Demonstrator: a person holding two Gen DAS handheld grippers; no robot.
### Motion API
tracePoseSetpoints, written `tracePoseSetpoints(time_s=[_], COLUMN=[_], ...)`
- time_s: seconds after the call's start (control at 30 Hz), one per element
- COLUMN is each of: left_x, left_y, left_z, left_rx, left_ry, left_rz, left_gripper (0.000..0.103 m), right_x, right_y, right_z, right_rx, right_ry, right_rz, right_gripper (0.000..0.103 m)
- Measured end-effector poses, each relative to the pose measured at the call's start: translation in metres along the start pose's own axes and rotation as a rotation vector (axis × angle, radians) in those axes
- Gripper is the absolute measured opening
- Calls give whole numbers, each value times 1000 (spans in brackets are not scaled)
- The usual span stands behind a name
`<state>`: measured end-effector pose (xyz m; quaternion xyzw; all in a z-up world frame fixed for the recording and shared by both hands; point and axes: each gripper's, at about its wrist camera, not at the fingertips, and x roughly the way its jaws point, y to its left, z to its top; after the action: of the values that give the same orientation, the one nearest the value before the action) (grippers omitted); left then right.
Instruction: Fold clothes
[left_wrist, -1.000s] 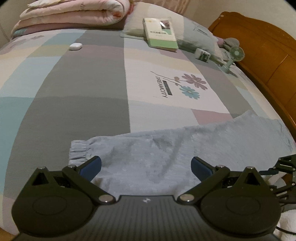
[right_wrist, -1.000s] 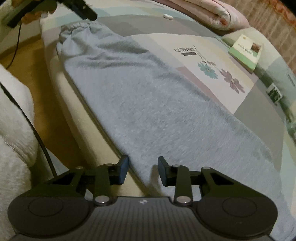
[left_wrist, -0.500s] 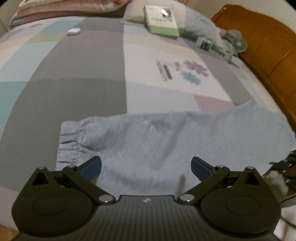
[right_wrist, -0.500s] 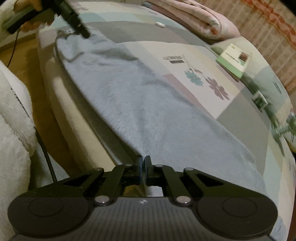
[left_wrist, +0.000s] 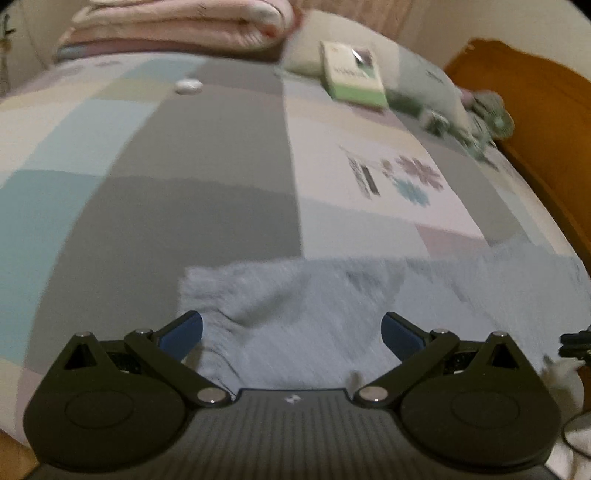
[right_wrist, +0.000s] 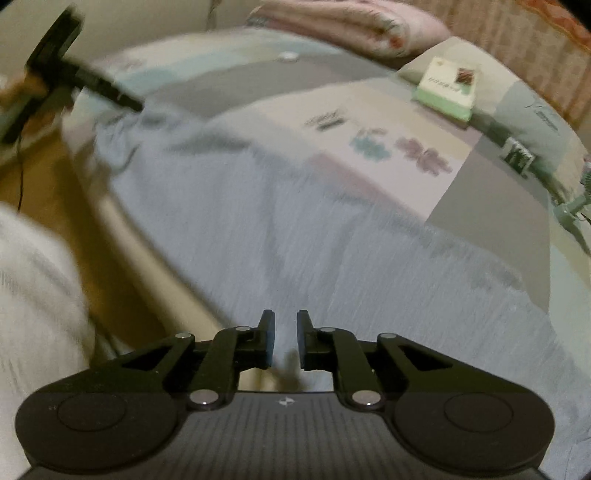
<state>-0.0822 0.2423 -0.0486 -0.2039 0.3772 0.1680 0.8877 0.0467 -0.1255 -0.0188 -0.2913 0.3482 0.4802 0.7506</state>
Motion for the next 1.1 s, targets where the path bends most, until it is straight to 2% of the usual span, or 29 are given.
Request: tracePoseSetpoints(time_s=[0.13,0.23,0.3,0.33,0.53,0.67,0.73,0.77,0.8,0.87,0.9,1.0,1.1], left_x=[10,21,27,29,33,32,31,33,34,44,50,59,57], left_y=[0,-5,-6,-5,-4,-14,-19,-20,-21,-22,-22,-23,-23], left_z=[0,-5,-9,-11,-12,-5,-1,1,3,4,3,0,2], left_rx=[-1,13,16,14,-30,-16,-12,-13,-13,-28,-31,-29,-37], left_ry=[9,38,51,52,58,65,51,44,36,54,71,98,89], left_rz=[-27,-50,-48,-41,-17,14,-1,-24,-48,-56,-36,9,6], left_gripper=[102,102,102,102,102,102,102,102,102,102,102,102,102], right_x=[21,47,66,75,127,145,149,151,153,154,152,144,135], right_y=[-14,-15,-15,-15,-25,-34,-35,-36,-36,-36,-37,-40,-45], right_z=[37,68,85,93,127,133,131,129,127,123,122,119,117], right_rx=[33,-10,-52,-74,-184,-225,-247,-262,-277,-294,-290,-286,-287], right_ry=[-49,-55,-43,-37,34,56,65,77,91,101,92,65,51], right_rz=[-13,-5,12,21,100,152,192,206,213,215,213,204,188], right_gripper=[26,32,45,48,49,49,48,44,28,7,3,2,1])
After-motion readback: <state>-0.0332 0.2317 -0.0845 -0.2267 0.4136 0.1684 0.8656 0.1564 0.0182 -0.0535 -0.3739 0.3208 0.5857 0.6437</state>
